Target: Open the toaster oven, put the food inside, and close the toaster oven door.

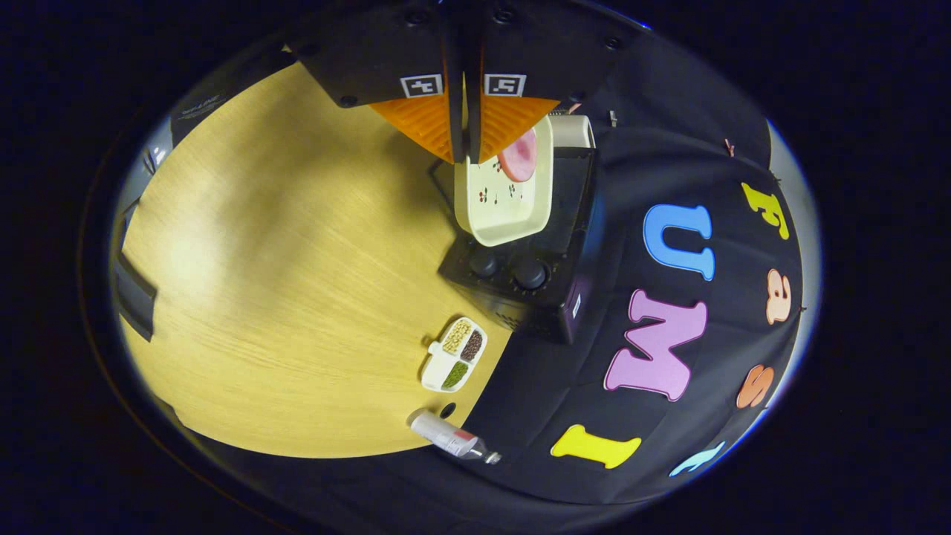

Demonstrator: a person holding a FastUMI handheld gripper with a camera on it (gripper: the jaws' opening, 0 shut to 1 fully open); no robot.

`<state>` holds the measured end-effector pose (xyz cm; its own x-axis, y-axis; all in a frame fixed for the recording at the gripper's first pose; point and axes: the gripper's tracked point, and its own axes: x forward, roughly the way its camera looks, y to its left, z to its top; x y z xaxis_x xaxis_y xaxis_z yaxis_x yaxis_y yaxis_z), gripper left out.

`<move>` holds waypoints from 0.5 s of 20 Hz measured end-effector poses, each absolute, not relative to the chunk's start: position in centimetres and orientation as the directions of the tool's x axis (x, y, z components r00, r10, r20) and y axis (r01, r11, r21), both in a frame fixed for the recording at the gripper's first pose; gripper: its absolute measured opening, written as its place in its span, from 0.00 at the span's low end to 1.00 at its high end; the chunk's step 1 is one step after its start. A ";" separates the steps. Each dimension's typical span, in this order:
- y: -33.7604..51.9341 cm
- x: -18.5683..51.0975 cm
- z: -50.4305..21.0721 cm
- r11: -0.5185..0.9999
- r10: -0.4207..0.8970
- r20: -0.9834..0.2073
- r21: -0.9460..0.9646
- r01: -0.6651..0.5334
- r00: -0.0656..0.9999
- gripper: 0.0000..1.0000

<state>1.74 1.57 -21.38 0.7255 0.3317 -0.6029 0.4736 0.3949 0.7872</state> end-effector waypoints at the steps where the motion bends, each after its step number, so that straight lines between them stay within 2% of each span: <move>1: 2.5 2.3 -21.4 0.397 0.337 -0.598 0.791 0.466 0.727 0.06; 7: 6.2 6.9 -24.4 0.400 0.355 -0.603 0.789 0.467 0.715 0.06; 10: 7.6 9.5 -25.7 0.349 0.353 -0.593 0.801 0.486 0.724 0.06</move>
<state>9.52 7.56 -25.69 0.7237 0.3533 -0.5928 0.4857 0.3494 0.8012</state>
